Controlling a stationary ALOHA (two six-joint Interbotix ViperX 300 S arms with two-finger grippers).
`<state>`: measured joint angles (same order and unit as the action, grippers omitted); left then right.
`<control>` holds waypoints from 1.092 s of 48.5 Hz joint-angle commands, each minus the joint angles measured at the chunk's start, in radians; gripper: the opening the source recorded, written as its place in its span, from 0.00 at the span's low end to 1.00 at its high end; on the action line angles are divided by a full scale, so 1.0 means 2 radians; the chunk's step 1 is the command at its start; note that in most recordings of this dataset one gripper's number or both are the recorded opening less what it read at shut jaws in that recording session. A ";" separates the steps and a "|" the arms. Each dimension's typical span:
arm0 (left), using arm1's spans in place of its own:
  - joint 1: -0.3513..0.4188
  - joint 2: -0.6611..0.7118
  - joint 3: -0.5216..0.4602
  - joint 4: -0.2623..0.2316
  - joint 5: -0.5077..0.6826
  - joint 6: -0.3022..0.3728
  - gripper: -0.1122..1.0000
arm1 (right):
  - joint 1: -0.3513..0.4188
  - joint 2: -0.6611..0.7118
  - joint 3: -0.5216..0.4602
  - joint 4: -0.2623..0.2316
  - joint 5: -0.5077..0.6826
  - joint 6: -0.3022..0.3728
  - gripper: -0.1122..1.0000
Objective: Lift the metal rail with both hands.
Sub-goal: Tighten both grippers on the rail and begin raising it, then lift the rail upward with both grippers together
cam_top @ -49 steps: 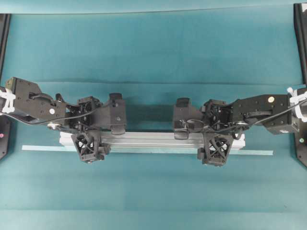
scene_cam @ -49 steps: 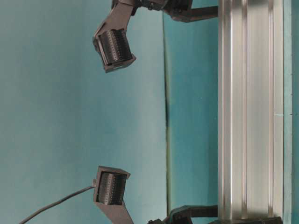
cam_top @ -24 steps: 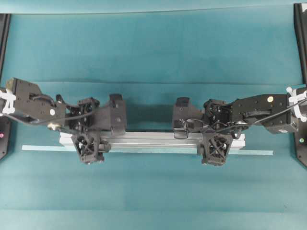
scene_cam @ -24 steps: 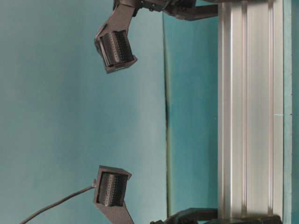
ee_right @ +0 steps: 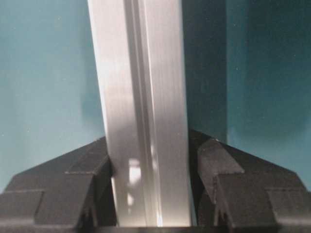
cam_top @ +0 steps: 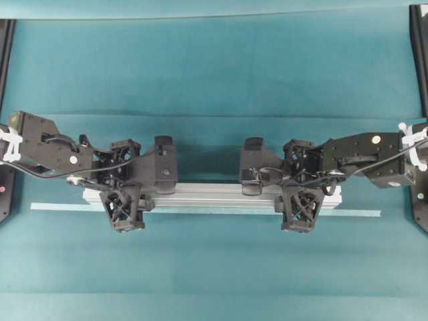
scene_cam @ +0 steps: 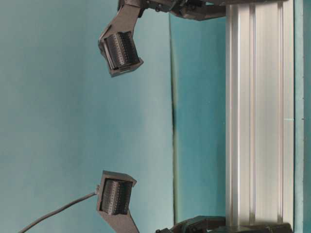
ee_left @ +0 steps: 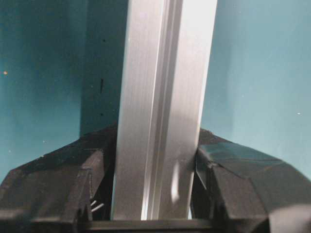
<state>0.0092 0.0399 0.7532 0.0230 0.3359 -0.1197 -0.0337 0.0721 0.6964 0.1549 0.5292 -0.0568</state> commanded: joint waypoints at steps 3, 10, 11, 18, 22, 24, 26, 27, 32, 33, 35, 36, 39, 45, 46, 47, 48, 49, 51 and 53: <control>0.004 -0.009 -0.013 0.000 0.011 -0.002 0.44 | -0.007 -0.002 -0.007 0.005 0.011 0.003 0.46; 0.004 -0.028 -0.022 0.002 0.019 -0.002 0.44 | -0.015 -0.017 -0.019 0.005 0.034 0.003 0.46; 0.004 -0.030 -0.023 0.000 0.020 -0.001 0.44 | -0.015 -0.018 -0.021 0.005 0.035 0.003 0.46; 0.007 -0.045 -0.027 0.000 0.041 -0.001 0.44 | -0.018 -0.027 -0.032 0.007 0.054 0.004 0.46; 0.005 -0.052 -0.031 0.000 0.062 -0.001 0.44 | -0.018 -0.032 -0.042 0.011 0.072 0.004 0.46; 0.005 -0.058 -0.035 0.000 0.072 -0.002 0.44 | -0.018 -0.035 -0.050 0.015 0.084 0.004 0.46; 0.003 -0.064 -0.039 0.000 0.080 -0.002 0.44 | -0.018 -0.038 -0.054 0.015 0.092 0.007 0.46; 0.003 -0.067 -0.041 0.000 0.083 -0.002 0.44 | -0.018 -0.039 -0.058 0.015 0.096 0.007 0.46; 0.002 -0.081 -0.051 0.000 0.098 -0.002 0.44 | -0.018 -0.050 -0.068 0.015 0.118 0.011 0.46; 0.002 -0.085 -0.054 0.002 0.104 -0.002 0.44 | -0.018 -0.052 -0.070 0.015 0.123 0.012 0.46; 0.002 -0.090 -0.059 0.000 0.113 -0.001 0.44 | -0.018 -0.058 -0.074 0.016 0.133 0.012 0.46; 0.002 -0.092 -0.061 0.002 0.117 -0.001 0.44 | -0.018 -0.064 -0.077 0.016 0.141 0.012 0.46; 0.003 -0.098 -0.068 0.002 0.132 -0.002 0.44 | -0.018 -0.073 -0.084 0.016 0.158 0.015 0.46; 0.004 -0.108 -0.084 0.002 0.160 -0.001 0.44 | -0.018 -0.092 -0.097 0.016 0.189 0.025 0.46; 0.003 -0.110 -0.087 0.002 0.163 -0.001 0.44 | -0.018 -0.094 -0.100 0.016 0.193 0.028 0.46; 0.003 -0.111 -0.089 0.002 0.167 -0.001 0.44 | -0.018 -0.097 -0.102 0.016 0.197 0.030 0.46; 0.004 -0.113 -0.092 0.000 0.171 -0.001 0.44 | -0.018 -0.099 -0.104 0.017 0.201 0.031 0.46; 0.003 -0.115 -0.094 0.002 0.175 -0.001 0.44 | -0.018 -0.103 -0.105 0.016 0.205 0.034 0.46; 0.003 -0.119 -0.100 0.000 0.186 -0.002 0.44 | -0.018 -0.107 -0.109 0.017 0.212 0.038 0.46; 0.003 -0.123 -0.106 0.002 0.196 -0.002 0.44 | -0.018 -0.113 -0.113 0.016 0.222 0.042 0.46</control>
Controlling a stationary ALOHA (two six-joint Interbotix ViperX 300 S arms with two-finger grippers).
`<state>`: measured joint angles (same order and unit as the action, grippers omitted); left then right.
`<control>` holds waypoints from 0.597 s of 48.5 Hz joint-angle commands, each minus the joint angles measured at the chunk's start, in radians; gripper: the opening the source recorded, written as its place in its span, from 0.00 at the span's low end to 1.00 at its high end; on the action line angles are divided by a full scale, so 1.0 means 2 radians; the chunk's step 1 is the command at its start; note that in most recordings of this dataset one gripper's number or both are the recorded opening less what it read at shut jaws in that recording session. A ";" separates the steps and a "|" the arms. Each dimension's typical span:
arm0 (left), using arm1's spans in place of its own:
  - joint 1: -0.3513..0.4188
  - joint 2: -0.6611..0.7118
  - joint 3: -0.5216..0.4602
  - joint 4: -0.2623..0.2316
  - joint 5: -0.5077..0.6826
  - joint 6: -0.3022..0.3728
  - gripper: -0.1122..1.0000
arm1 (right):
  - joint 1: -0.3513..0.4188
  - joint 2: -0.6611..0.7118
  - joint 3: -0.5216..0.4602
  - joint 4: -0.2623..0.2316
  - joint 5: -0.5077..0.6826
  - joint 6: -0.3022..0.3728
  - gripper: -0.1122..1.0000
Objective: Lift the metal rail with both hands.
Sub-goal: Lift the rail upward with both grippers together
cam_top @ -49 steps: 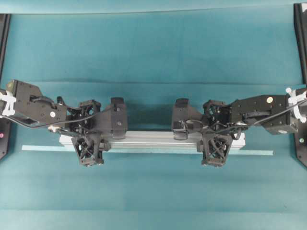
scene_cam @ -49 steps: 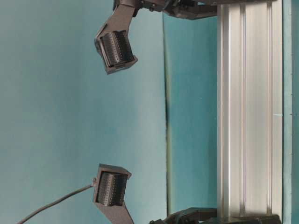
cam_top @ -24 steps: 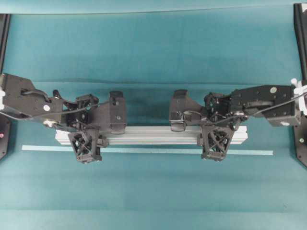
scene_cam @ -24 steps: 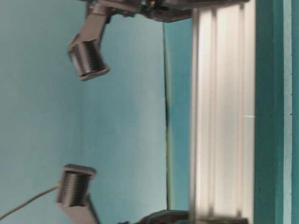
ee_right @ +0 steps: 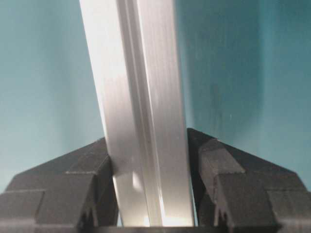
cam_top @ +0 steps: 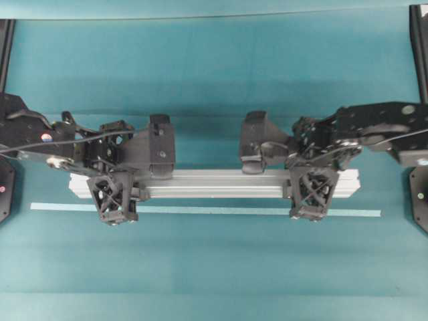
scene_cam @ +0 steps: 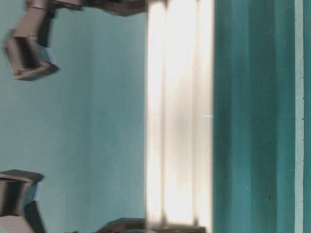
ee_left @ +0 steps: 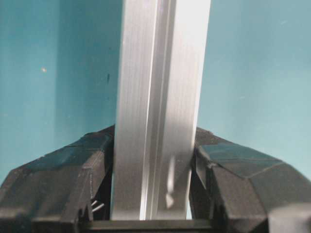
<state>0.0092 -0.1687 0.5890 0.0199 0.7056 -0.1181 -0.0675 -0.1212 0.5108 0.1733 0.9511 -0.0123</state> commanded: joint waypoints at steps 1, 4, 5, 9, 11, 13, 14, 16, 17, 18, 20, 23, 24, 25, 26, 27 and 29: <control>0.003 -0.020 -0.028 0.002 0.017 -0.003 0.44 | -0.001 -0.018 -0.022 0.007 0.015 0.021 0.46; 0.003 -0.024 -0.036 0.003 0.031 -0.004 0.44 | -0.001 -0.023 -0.028 0.008 0.027 0.025 0.46; 0.003 -0.025 -0.039 0.002 0.036 -0.004 0.44 | -0.001 -0.025 -0.031 0.008 0.033 0.026 0.46; 0.005 -0.033 -0.051 0.002 0.055 -0.003 0.44 | -0.001 -0.028 -0.044 0.008 0.058 0.028 0.46; 0.005 -0.037 -0.057 0.003 0.064 -0.003 0.44 | -0.001 -0.030 -0.052 0.008 0.071 0.028 0.46; 0.006 -0.041 -0.063 0.003 0.074 -0.003 0.44 | -0.001 -0.030 -0.060 0.008 0.084 0.028 0.46; 0.007 -0.042 -0.065 0.003 0.078 -0.003 0.44 | -0.001 -0.030 -0.064 0.008 0.091 0.028 0.46; 0.008 -0.046 -0.070 0.002 0.086 -0.003 0.44 | -0.001 -0.030 -0.075 0.008 0.106 0.028 0.46; 0.008 -0.048 -0.072 0.003 0.090 -0.003 0.44 | -0.001 -0.030 -0.078 0.008 0.111 0.028 0.46; 0.008 -0.049 -0.076 0.002 0.094 -0.003 0.44 | -0.001 -0.030 -0.082 0.008 0.117 0.028 0.46; 0.008 -0.053 -0.081 0.003 0.102 -0.003 0.44 | -0.001 -0.030 -0.088 0.008 0.124 0.030 0.46; 0.010 -0.056 -0.088 0.003 0.113 -0.004 0.44 | -0.002 -0.030 -0.099 0.008 0.134 0.035 0.46; 0.010 -0.058 -0.091 0.002 0.117 -0.004 0.44 | -0.002 -0.030 -0.103 0.008 0.137 0.038 0.46; 0.010 -0.058 -0.093 0.003 0.120 -0.004 0.44 | -0.002 -0.030 -0.106 0.008 0.140 0.040 0.46; 0.010 -0.059 -0.096 0.002 0.124 -0.004 0.44 | -0.002 -0.030 -0.110 0.008 0.143 0.043 0.46; 0.010 -0.059 -0.099 0.003 0.129 -0.004 0.44 | -0.002 -0.030 -0.112 0.008 0.146 0.045 0.46; 0.011 -0.060 -0.106 0.002 0.139 -0.004 0.44 | -0.003 -0.030 -0.120 0.008 0.151 0.051 0.46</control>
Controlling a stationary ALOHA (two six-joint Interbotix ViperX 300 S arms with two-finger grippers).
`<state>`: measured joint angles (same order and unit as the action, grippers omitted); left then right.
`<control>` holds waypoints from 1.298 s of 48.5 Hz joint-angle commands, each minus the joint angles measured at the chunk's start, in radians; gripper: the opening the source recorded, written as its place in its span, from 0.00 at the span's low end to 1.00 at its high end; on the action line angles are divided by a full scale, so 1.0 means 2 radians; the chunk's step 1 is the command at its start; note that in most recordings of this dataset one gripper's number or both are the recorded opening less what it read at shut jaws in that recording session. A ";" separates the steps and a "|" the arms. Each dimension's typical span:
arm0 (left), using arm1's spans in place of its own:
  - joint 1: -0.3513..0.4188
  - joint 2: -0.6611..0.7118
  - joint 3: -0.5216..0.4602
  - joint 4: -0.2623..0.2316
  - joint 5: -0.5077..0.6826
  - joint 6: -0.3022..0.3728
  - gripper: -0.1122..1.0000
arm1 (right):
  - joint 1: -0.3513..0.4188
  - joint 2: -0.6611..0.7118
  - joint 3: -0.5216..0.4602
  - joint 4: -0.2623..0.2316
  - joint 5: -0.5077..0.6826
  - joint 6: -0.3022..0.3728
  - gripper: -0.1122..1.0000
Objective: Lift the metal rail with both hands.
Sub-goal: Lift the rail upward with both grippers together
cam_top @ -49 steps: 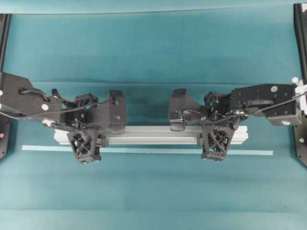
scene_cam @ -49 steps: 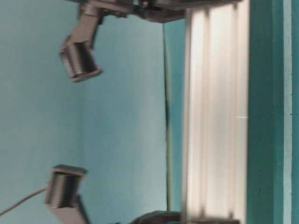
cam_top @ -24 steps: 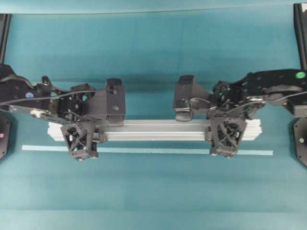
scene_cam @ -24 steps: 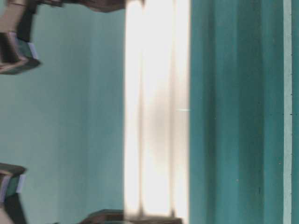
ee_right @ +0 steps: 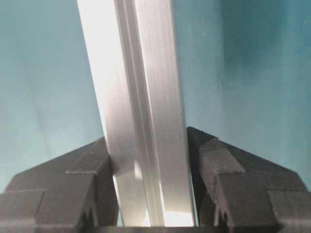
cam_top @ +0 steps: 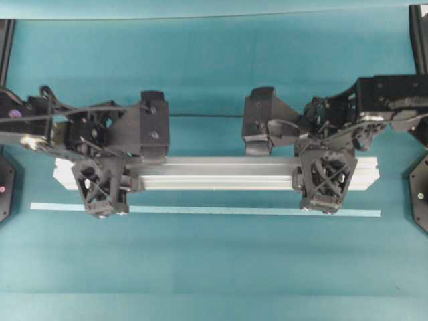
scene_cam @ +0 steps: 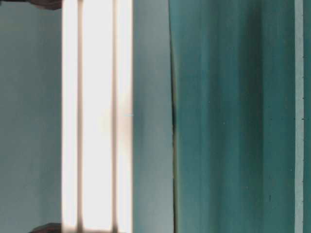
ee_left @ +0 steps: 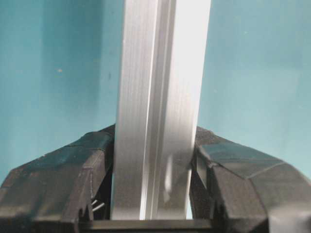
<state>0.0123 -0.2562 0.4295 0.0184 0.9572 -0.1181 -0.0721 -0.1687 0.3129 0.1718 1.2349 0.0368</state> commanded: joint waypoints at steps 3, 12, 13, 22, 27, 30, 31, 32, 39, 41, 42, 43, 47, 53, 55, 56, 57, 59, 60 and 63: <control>0.010 -0.017 -0.037 0.002 0.025 -0.004 0.44 | -0.001 -0.006 -0.031 0.008 0.018 0.031 0.46; 0.012 -0.017 -0.071 0.004 0.060 -0.003 0.44 | -0.001 -0.007 -0.064 0.008 0.050 0.036 0.46; 0.012 -0.017 -0.074 0.002 0.063 -0.002 0.44 | -0.001 -0.007 -0.067 0.008 0.053 0.036 0.46; 0.017 -0.017 -0.110 0.004 0.091 -0.003 0.44 | -0.001 -0.006 -0.101 0.008 0.085 0.037 0.46; 0.018 -0.017 -0.130 0.002 0.106 -0.003 0.44 | -0.001 -0.004 -0.129 0.008 0.113 0.038 0.46; 0.020 -0.017 -0.142 0.004 0.117 -0.003 0.44 | -0.001 -0.002 -0.145 0.008 0.129 0.038 0.46; 0.020 -0.017 -0.146 0.002 0.120 -0.003 0.44 | -0.001 -0.002 -0.151 0.008 0.135 0.039 0.46; 0.021 -0.017 -0.150 0.002 0.123 -0.003 0.44 | -0.001 -0.002 -0.156 0.007 0.140 0.041 0.46; 0.022 -0.017 -0.182 0.004 0.154 0.001 0.44 | -0.001 0.004 -0.185 0.004 0.170 0.055 0.46; 0.023 -0.017 -0.189 0.005 0.161 0.002 0.44 | -0.001 0.005 -0.190 0.003 0.175 0.058 0.46; 0.023 -0.017 -0.193 0.005 0.164 0.002 0.44 | -0.001 0.005 -0.193 0.004 0.176 0.058 0.46; 0.024 -0.016 -0.197 0.005 0.167 0.002 0.44 | -0.001 0.005 -0.195 0.003 0.179 0.059 0.46; 0.025 -0.014 -0.210 0.005 0.178 0.003 0.44 | -0.001 0.005 -0.201 0.004 0.182 0.059 0.46; 0.024 -0.012 -0.226 0.005 0.186 0.003 0.44 | 0.000 0.005 -0.214 0.004 0.188 0.061 0.46; 0.024 -0.011 -0.232 0.005 0.187 0.002 0.44 | 0.000 0.006 -0.220 0.003 0.191 0.061 0.46; 0.024 -0.010 -0.233 0.005 0.188 0.002 0.44 | 0.001 0.006 -0.222 0.004 0.193 0.061 0.46; 0.024 -0.009 -0.238 0.005 0.189 0.002 0.44 | 0.001 0.006 -0.225 0.003 0.194 0.061 0.46; 0.024 -0.008 -0.242 0.005 0.193 0.003 0.44 | 0.001 0.007 -0.230 0.003 0.198 0.061 0.46; 0.025 -0.006 -0.245 0.005 0.195 0.003 0.44 | 0.002 0.008 -0.232 0.003 0.200 0.061 0.46; 0.024 -0.004 -0.253 0.005 0.201 0.003 0.44 | 0.002 0.010 -0.239 0.003 0.207 0.061 0.46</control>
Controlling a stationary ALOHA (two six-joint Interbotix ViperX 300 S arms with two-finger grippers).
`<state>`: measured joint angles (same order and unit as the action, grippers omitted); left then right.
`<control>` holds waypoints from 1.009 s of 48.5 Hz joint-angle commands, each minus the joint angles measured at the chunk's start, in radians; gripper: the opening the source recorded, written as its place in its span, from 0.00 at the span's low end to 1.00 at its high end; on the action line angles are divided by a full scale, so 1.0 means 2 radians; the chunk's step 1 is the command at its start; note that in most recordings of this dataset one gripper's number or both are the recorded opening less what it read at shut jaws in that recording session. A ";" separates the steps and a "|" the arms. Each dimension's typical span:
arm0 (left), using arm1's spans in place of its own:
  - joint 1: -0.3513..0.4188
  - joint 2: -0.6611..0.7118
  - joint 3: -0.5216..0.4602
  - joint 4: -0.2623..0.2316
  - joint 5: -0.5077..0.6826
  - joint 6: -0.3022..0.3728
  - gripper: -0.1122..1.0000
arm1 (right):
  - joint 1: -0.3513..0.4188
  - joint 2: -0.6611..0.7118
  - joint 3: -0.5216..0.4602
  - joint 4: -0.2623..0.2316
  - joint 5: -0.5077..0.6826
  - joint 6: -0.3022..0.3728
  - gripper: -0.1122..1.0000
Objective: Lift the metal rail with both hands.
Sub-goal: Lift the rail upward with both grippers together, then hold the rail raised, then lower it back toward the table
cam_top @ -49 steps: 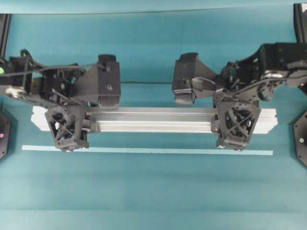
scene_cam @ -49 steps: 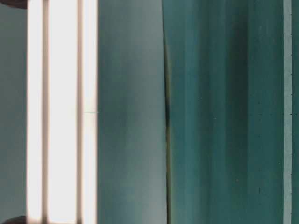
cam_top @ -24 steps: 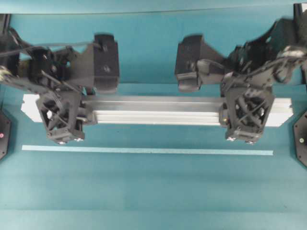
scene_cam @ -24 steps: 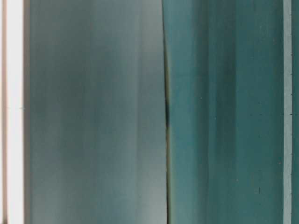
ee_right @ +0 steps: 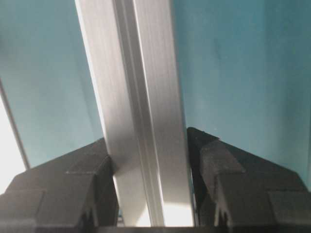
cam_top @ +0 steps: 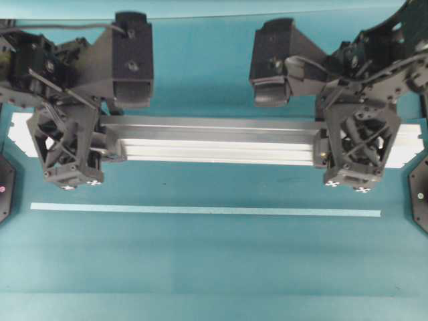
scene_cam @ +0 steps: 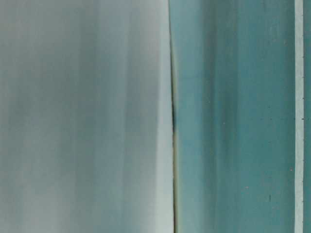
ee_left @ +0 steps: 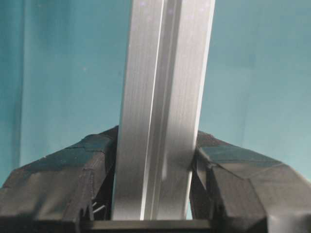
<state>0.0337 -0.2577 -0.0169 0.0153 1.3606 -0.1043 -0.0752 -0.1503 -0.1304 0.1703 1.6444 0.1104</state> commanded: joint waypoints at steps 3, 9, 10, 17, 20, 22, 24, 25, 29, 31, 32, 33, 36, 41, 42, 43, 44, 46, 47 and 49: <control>0.013 -0.001 -0.038 0.006 0.005 -0.004 0.44 | 0.003 0.003 -0.023 0.004 0.008 0.025 0.46; 0.013 0.002 -0.048 0.006 0.012 -0.004 0.44 | 0.004 0.008 -0.035 0.001 0.015 0.024 0.46; 0.013 0.002 -0.049 0.006 0.012 -0.004 0.44 | 0.003 0.008 -0.037 0.000 0.015 0.024 0.46; 0.013 0.002 -0.048 0.006 0.012 -0.003 0.44 | 0.003 0.011 -0.048 -0.006 0.015 0.024 0.46; 0.013 0.002 -0.048 0.006 0.012 -0.003 0.44 | 0.003 0.010 -0.050 -0.008 0.015 0.024 0.46; 0.013 0.002 -0.048 0.006 0.012 -0.003 0.44 | 0.003 0.011 -0.050 -0.009 0.016 0.024 0.46; 0.013 0.002 -0.048 0.006 0.012 -0.003 0.44 | 0.003 0.011 -0.050 -0.009 0.015 0.024 0.46; 0.014 0.002 -0.048 0.006 0.012 -0.003 0.44 | 0.003 0.010 -0.051 -0.009 0.016 0.024 0.46; 0.013 0.002 -0.048 0.006 0.012 -0.003 0.44 | 0.003 0.011 -0.051 -0.009 0.016 0.024 0.46; 0.013 0.002 -0.048 0.006 0.012 -0.003 0.44 | 0.003 0.011 -0.051 -0.009 0.016 0.024 0.46; 0.014 0.002 -0.047 0.006 0.012 -0.003 0.44 | 0.003 0.011 -0.051 -0.009 0.015 0.024 0.46; 0.013 0.002 -0.047 0.006 0.012 -0.003 0.44 | 0.003 0.010 -0.052 -0.010 0.015 0.023 0.46; 0.013 0.002 -0.047 0.006 0.012 -0.004 0.44 | 0.003 0.010 -0.054 -0.011 0.015 0.023 0.46; 0.014 0.002 -0.045 0.006 0.012 -0.003 0.44 | 0.003 0.010 -0.058 -0.013 0.014 0.023 0.46; 0.014 0.002 -0.045 0.006 0.012 -0.003 0.44 | 0.003 0.011 -0.058 -0.014 0.015 0.023 0.46; 0.013 0.002 -0.045 0.006 0.012 -0.003 0.44 | 0.003 0.010 -0.059 -0.015 0.015 0.023 0.46; 0.014 0.002 -0.045 0.006 0.012 -0.003 0.44 | 0.003 0.011 -0.059 -0.015 0.015 0.023 0.46; 0.014 0.002 -0.044 0.005 0.012 -0.003 0.44 | 0.003 0.010 -0.060 -0.017 0.015 0.023 0.46; 0.014 0.002 -0.044 0.006 0.012 -0.003 0.44 | 0.003 0.011 -0.060 -0.018 0.015 0.023 0.46; 0.013 0.002 -0.044 0.006 0.012 -0.003 0.44 | 0.003 0.011 -0.060 -0.018 0.015 0.023 0.46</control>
<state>0.0414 -0.2424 -0.0736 0.0169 1.3990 -0.1028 -0.0721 -0.1258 -0.2163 0.1304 1.6889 0.1181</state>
